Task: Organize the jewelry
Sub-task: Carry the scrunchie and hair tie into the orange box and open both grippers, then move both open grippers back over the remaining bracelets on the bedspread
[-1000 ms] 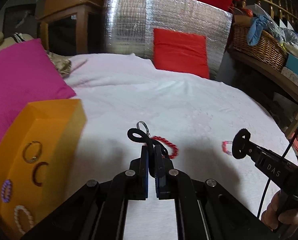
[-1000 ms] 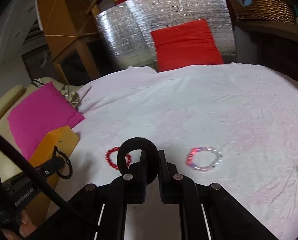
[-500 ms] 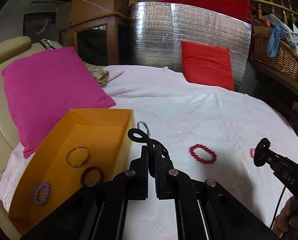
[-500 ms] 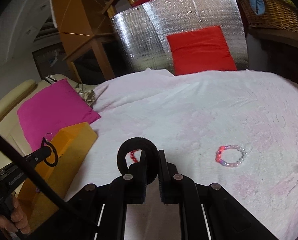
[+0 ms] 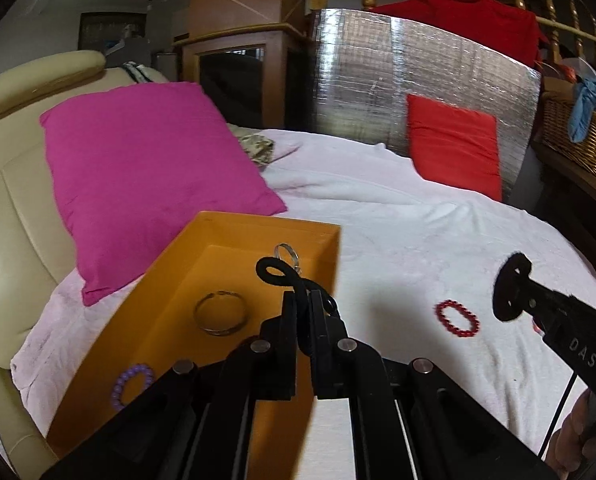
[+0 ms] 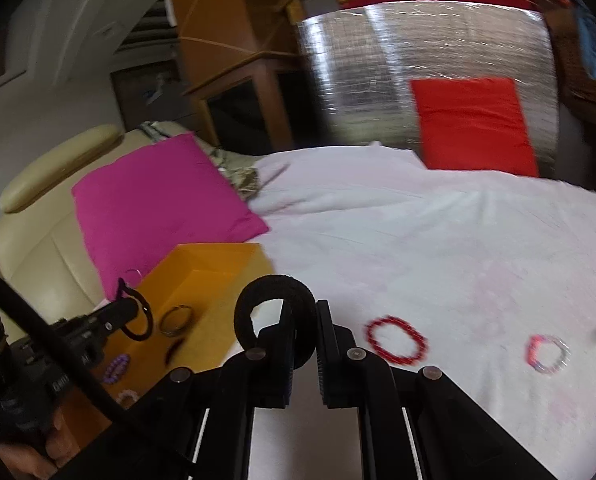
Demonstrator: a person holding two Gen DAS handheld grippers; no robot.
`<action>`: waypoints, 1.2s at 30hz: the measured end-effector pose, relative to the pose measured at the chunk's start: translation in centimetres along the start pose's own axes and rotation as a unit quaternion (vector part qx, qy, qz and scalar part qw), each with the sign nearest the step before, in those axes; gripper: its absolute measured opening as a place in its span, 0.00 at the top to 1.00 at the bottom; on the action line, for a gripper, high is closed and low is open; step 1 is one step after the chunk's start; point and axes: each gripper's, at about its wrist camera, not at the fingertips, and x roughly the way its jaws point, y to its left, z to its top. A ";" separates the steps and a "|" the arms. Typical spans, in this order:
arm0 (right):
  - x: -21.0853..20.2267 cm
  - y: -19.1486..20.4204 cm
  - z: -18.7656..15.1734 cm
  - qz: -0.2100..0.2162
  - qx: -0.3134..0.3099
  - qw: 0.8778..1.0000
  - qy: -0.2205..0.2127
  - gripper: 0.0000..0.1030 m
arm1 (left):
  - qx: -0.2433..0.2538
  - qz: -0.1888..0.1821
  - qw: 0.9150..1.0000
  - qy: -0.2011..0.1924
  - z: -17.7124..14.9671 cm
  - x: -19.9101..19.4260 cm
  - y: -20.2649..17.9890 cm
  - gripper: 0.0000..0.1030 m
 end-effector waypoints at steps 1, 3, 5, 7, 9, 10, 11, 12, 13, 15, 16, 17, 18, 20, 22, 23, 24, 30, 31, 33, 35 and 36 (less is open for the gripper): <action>0.4 0.6 0.2 0.004 -0.003 1.000 0.002 0.90 | -0.004 0.003 1.000 0.001 0.0 0.1 0.6 0.95; 1.4 1.9 0.7 0.013 -0.008 1.000 0.007 0.90 | -0.014 0.010 1.000 0.004 0.0 0.2 1.8 0.95; 2.5 3.1 1.1 0.024 -0.012 1.000 0.013 0.90 | -0.024 0.021 0.999 0.009 0.0 0.5 3.2 0.95; 3.7 4.5 1.5 0.035 -0.016 0.999 0.021 0.90 | -0.032 0.036 0.999 0.017 -0.1 0.9 4.4 0.95; 5.0 5.8 1.8 0.044 -0.023 0.998 0.032 0.90 | -0.046 0.053 0.997 0.034 -0.4 1.9 5.9 0.95; 5.6 6.4 2.0 0.046 -0.027 0.998 0.039 0.90 | -0.055 0.057 0.996 0.045 -0.6 2.4 6.5 0.95; 6.7 7.2 2.2 0.047 -0.031 0.997 0.050 0.90 | -0.066 0.059 0.994 0.058 -0.8 3.1 7.1 0.95; 7.7 7.8 2.4 0.048 -0.035 0.996 0.060 0.90 | -0.074 0.060 0.993 0.071 -0.9 3.7 7.6 0.95; 8.3 8.2 2.5 0.048 -0.037 0.996 0.066 0.90 | -0.077 0.060 0.992 0.080 -1.1 4.2 8.0 0.95; 10.2 9.2 3.1 0.046 -0.042 0.995 0.082 0.90 | -0.085 0.061 0.990 0.095 -1.3 4.9 8.5 0.95; 11.1 9.6 3.4 0.044 -0.044 0.994 0.088 0.90 | -0.088 0.060 0.989 0.102 -1.4 5.2 8.6 0.95; 12.1 10.1 3.7 0.043 -0.047 0.993 0.095 0.90 | -0.088 0.058 0.989 0.108 -1.6 5.4 8.5 0.95; 13.1 10.7 4.0 0.042 -0.051 0.992 0.105 0.87 | -0.089 0.056 0.988 0.113 -1.7 5.5 8.2 0.95; 15.0 11.4 4.4 0.022 -0.054 0.990 0.127 0.87 | -0.091 0.046 0.987 0.122 -1.6 6.0 7.9 0.93; 16.7 11.6 4.7 0.022 -0.046 0.988 0.148 0.79 | -0.093 0.044 0.987 0.125 -1.7 6.0 7.8 0.75; 17.2 11.4 4.8 0.024 -0.043 0.986 0.157 0.73 | -0.097 0.044 0.987 0.123 -1.7 5.9 7.9 0.57; 17.5 11.2 4.9 0.022 -0.041 0.986 0.162 0.59 | -0.100 0.045 0.987 0.119 -1.6 5.7 8.0 0.50; 15.2 9.6 5.0 0.026 -0.021 0.993 0.111 0.41 | -0.098 0.054 0.987 0.116 -1.3 5.8 8.0 0.47; 14.7 9.1 4.9 0.026 -0.018 0.994 0.106 0.41 | -0.098 0.055 0.987 0.117 -1.3 5.9 7.9 0.47; 13.6 8.2 4.9 0.016 -0.017 0.995 0.099 0.41 | -0.095 0.057 0.987 0.118 -1.2 5.9 7.5 0.47; 12.5 7.3 4.8 0.013 -0.017 0.995 0.095 0.41 | -0.091 0.058 0.987 0.117 -1.2 5.9 7.2 0.46; 11.7 6.6 4.7 0.007 -0.017 0.996 0.092 0.41 | -0.089 0.059 0.988 0.115 -1.1 5.9 6.9 0.46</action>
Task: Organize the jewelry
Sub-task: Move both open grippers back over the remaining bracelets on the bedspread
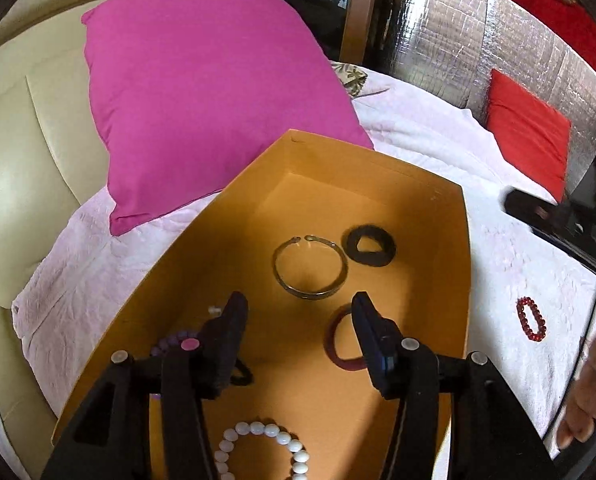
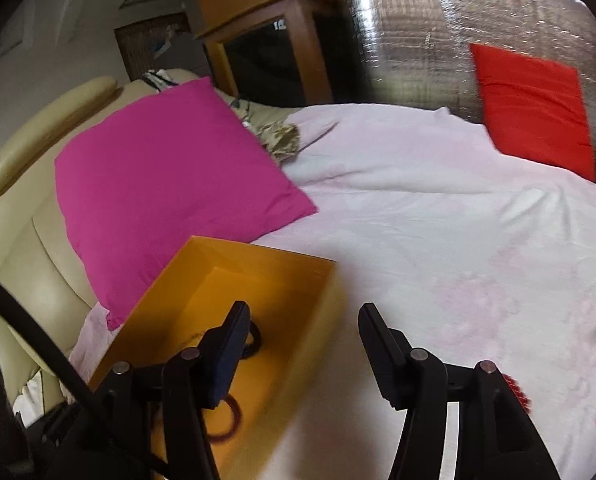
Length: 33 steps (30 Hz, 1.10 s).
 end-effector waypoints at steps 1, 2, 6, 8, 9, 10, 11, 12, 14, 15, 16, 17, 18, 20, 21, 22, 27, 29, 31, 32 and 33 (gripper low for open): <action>-0.7 -0.7 -0.3 -0.008 -0.001 1.000 -0.002 0.41 | 0.001 0.002 1.000 -0.006 0.0 -0.2 -0.3 0.45; -1.4 -1.4 -0.5 -0.016 -0.003 1.000 -0.003 0.41 | 0.003 0.006 1.000 -0.014 0.0 -0.4 -0.7 0.44; -5.1 -5.9 -2.1 -0.048 0.012 0.999 -0.017 0.41 | 0.022 0.020 0.999 -0.040 0.0 -1.3 -2.6 0.39; -6.8 -8.4 -2.7 -0.063 0.028 0.997 -0.024 0.41 | 0.037 0.026 0.998 -0.052 -0.1 -1.7 -3.9 0.39; -8.0 -10.2 -3.3 -0.073 0.042 0.996 -0.029 0.41 | 0.043 0.027 0.997 -0.058 -0.1 -2.0 -4.5 0.39; -8.7 -11.4 -3.6 -0.080 0.051 0.995 -0.031 0.41 | 0.049 0.027 0.996 -0.064 -0.2 -2.1 -5.1 0.37; -9.8 -13.0 -4.2 -0.093 0.060 0.993 -0.032 0.41 | 0.058 0.027 0.996 -0.069 -0.3 -2.3 -5.8 0.34; -10.5 -14.1 -4.7 -0.104 0.064 0.992 -0.032 0.41 | 0.066 0.029 0.995 -0.073 -0.3 -2.5 -6.5 0.33; -12.0 -16.6 -6.1 -0.127 0.076 0.988 -0.031 0.41 | 0.087 0.037 0.992 -0.085 -0.5 -2.8 -8.0 0.32; -12.5 -17.5 -6.7 -0.132 0.083 0.987 -0.030 0.41 | 0.099 0.040 0.990 -0.092 -0.7 -3.0 -8.9 0.32; -13.1 -18.5 -7.5 -0.137 0.093 0.986 -0.029 0.41 | 0.111 0.042 0.988 -0.100 -0.9 -3.2 -9.7 0.32; -13.5 -19.2 -8.1 -0.140 0.101 0.985 -0.029 0.41 | 0.120 0.042 0.986 -0.105 -1.1 -3.4 -10.4 0.30; -14.0 -20.0 -8.8 -0.143 0.108 0.983 -0.029 0.41 | 0.130 0.039 0.985 -0.108 -1.3 -3.5 -11.2 0.28; -14.6 -21.1 -9.9 -0.150 0.114 0.982 -0.030 0.41 | 0.147 0.027 0.983 -0.105 -1.8 -3.4 -12.6 0.26; -15.0 -21.6 -10.4 -0.154 0.117 0.981 -0.033 0.41 | 0.157 0.018 0.983 -0.098 -2.1 -3.2 -13.3 0.26; -15.4 -22.2 -10.9 -0.156 0.124 0.979 -0.039 0.41 | 0.168 0.009 0.982 -0.090 -2.5 -2.9 -14.1 0.26; -16.2 -24.1 -13.1 -0.156 0.155 0.974 -0.047 0.41 | 0.192 -0.059 0.979 -0.039 -4.1 -1.5 -17.4 0.26; -16.0 -25.0 -13.4 -0.155 0.167 0.973 -0.038 0.41 | 0.193 -0.076 0.978 -0.022 -4.6 -0.9 -18.5 0.26; -16.2 -25.9 -13.5 -0.151 0.183 0.971 -0.034 0.41 | 0.198 -0.090 0.976 -0.008 -5.4 -0.6 -20.0 0.26; -16.2 -26.3 -13.4 -0.148 0.188 0.970 -0.034 0.41 | 0.199 -0.092 0.976 -0.005 -5.7 -0.5 -20.6 0.26; -16.4 -26.6 -13.4 -0.146 0.193 0.970 -0.033 0.41 | 0.202 -0.092 0.975 -0.004 -6.0 -0.5 -21.0 0.26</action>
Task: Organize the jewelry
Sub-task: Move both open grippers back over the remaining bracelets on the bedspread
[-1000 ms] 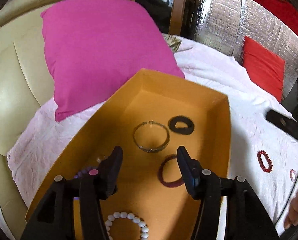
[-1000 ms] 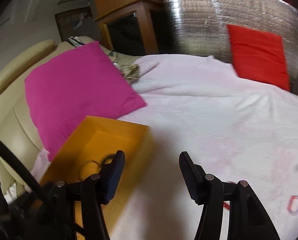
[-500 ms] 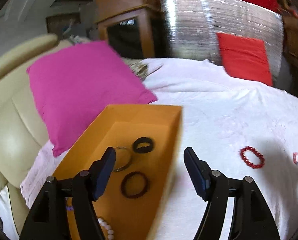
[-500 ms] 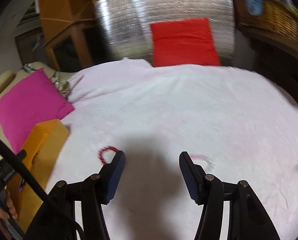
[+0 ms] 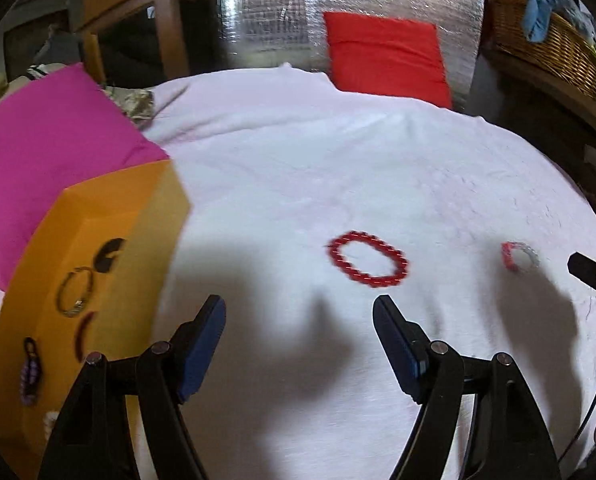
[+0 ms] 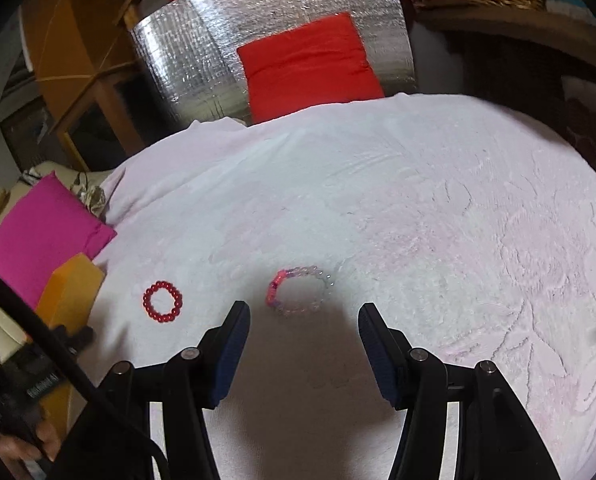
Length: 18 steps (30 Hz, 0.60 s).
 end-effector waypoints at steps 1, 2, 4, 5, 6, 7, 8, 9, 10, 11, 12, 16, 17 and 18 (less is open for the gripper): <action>0.0 -0.4 0.0 -0.001 0.002 1.000 0.003 0.41 | 0.006 0.001 1.000 0.000 0.0 0.2 -0.7 0.25; 0.0 -0.7 0.1 -0.003 0.004 1.000 0.007 0.41 | 0.012 0.003 1.000 -0.002 0.0 0.3 -1.5 0.25; 0.2 -1.4 0.2 -0.006 0.010 1.000 0.016 0.41 | 0.025 0.003 1.000 -0.007 -0.1 0.3 -2.8 0.25; 0.2 -1.7 0.2 -0.008 0.012 1.000 0.019 0.41 | 0.028 0.001 1.000 -0.009 -0.1 0.3 -3.4 0.25; 0.3 -2.0 0.3 -0.010 0.012 1.000 0.021 0.41 | 0.030 0.000 1.000 -0.010 0.0 0.3 -3.6 0.25; 0.4 -2.4 0.2 -0.013 0.013 1.000 0.023 0.41 | 0.031 -0.003 0.999 -0.010 0.0 0.3 -4.0 0.25; 0.4 -2.7 0.2 -0.017 0.014 0.999 0.026 0.41 | 0.033 -0.006 0.999 -0.008 -0.1 0.4 -4.4 0.25; 0.5 -3.1 0.1 -0.018 0.018 0.999 0.030 0.41 | 0.034 -0.006 0.999 -0.007 -0.1 0.5 -4.7 0.25; 0.5 -3.6 0.1 -0.018 0.025 0.999 0.033 0.41 | 0.034 -0.005 0.999 -0.005 -0.1 0.6 -5.1 0.25; 0.5 -3.9 0.1 -0.017 0.030 0.999 0.035 0.41 | 0.034 -0.004 0.999 -0.005 0.0 0.7 -5.3 0.25; 0.5 -4.2 0.2 -0.017 0.035 0.999 0.036 0.41 | 0.034 -0.005 0.999 -0.005 0.1 0.8 -5.5 0.25; 0.2 -4.3 0.4 -0.014 0.037 0.999 0.034 0.41 | 0.037 -0.002 0.999 -0.007 0.2 0.9 -6.2 0.25; 0.2 -4.2 0.4 -0.015 0.034 0.999 0.033 0.41 | 0.040 -0.001 0.999 -0.008 0.2 1.0 -6.4 0.25; 0.2 -4.1 0.4 -0.015 0.032 0.999 0.032 0.41 | 0.043 0.001 0.999 -0.009 0.2 1.0 -6.5 0.25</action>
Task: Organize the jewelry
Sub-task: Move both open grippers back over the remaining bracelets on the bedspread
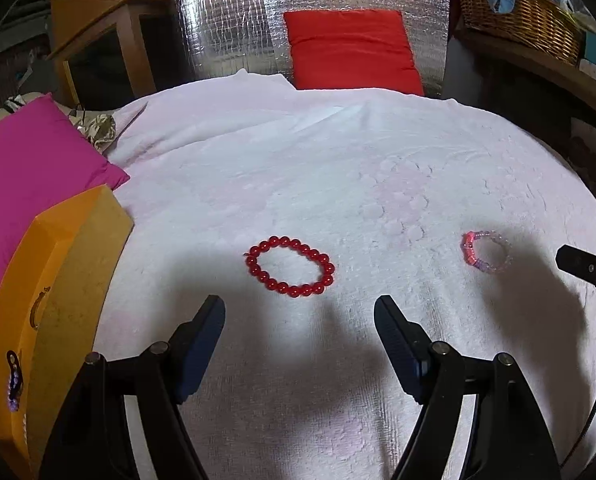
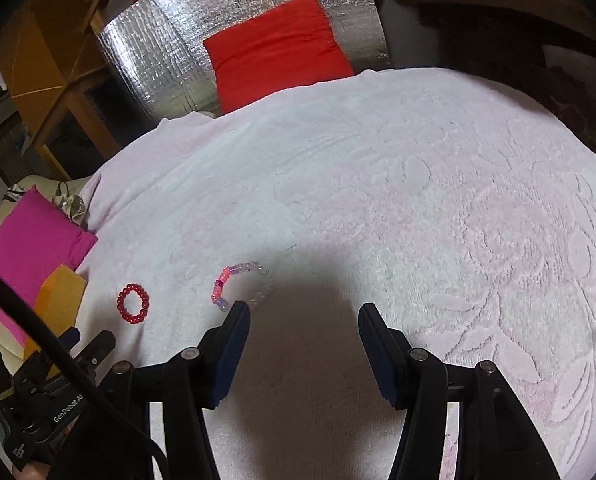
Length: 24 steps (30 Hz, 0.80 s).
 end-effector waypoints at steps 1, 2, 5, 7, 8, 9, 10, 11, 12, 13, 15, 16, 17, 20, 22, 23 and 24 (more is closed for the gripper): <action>0.0 0.1 0.0 0.000 -0.003 1.000 -0.001 0.41 | 0.003 0.002 1.000 -0.001 0.0 0.0 -0.1 0.25; 0.1 0.2 0.1 0.000 -0.005 1.000 -0.001 0.41 | 0.004 0.003 1.000 -0.002 -0.1 -0.1 -0.2 0.25; 0.3 0.5 0.2 0.001 -0.007 1.000 0.002 0.41 | 0.005 0.003 1.000 0.000 -0.1 -0.1 -0.3 0.25; 0.6 0.6 0.3 0.002 -0.006 1.000 0.003 0.41 | 0.006 0.004 1.000 0.001 -0.1 -0.1 -0.3 0.25; 0.7 0.7 0.3 0.002 -0.005 1.000 0.004 0.41 | 0.007 0.005 1.000 0.003 -0.1 0.0 -0.2 0.25; 1.0 0.8 0.4 0.002 -0.005 1.000 0.006 0.41 | 0.008 0.005 1.000 0.003 -0.1 0.0 -0.2 0.25; 1.2 0.9 0.4 0.001 -0.006 1.000 0.007 0.41 | 0.009 0.006 1.000 0.004 -0.2 0.1 -0.2 0.25; 1.3 0.9 0.5 0.000 -0.006 1.000 0.008 0.41 | 0.010 0.007 1.000 0.005 -0.2 0.1 -0.2 0.25; 1.5 1.0 0.5 0.000 -0.007 1.000 0.009 0.41 | 0.012 0.009 1.000 0.007 -0.2 0.2 -0.2 0.25; 1.7 1.1 0.5 -0.001 -0.007 1.000 0.010 0.41 | 0.013 0.010 1.000 0.009 -0.3 0.3 -0.1 0.25; 2.1 1.3 0.6 -0.003 -0.008 1.000 0.012 0.41 | 0.012 0.010 1.000 0.016 -0.4 0.7 0.3 0.25; 2.3 1.3 0.6 -0.004 -0.009 1.000 0.013 0.41 | 0.010 0.008 1.000 0.023 -0.4 1.0 0.6 0.25; 2.5 1.3 0.6 -0.005 -0.009 1.000 0.013 0.41 | 0.007 0.008 1.000 0.029 -0.5 1.3 0.9 0.25; 3.0 1.5 0.7 -0.008 -0.013 1.000 0.013 0.42 | -0.009 0.015 0.999 0.047 -0.6 2.3 2.1 0.25; 3.4 1.8 0.8 -0.006 -0.017 1.000 0.012 0.43 | -0.023 0.021 0.998 0.057 -0.6 2.9 3.1 0.25; 3.6 2.0 0.8 -0.006 -0.020 1.000 0.011 0.43 | -0.029 0.023 0.998 0.060 -0.6 3.1 3.5 0.25; 3.8 2.3 0.8 -0.009 -0.025 1.000 0.009 0.43 | -0.035 0.026 0.997 0.063 -0.6 3.3 3.9 0.25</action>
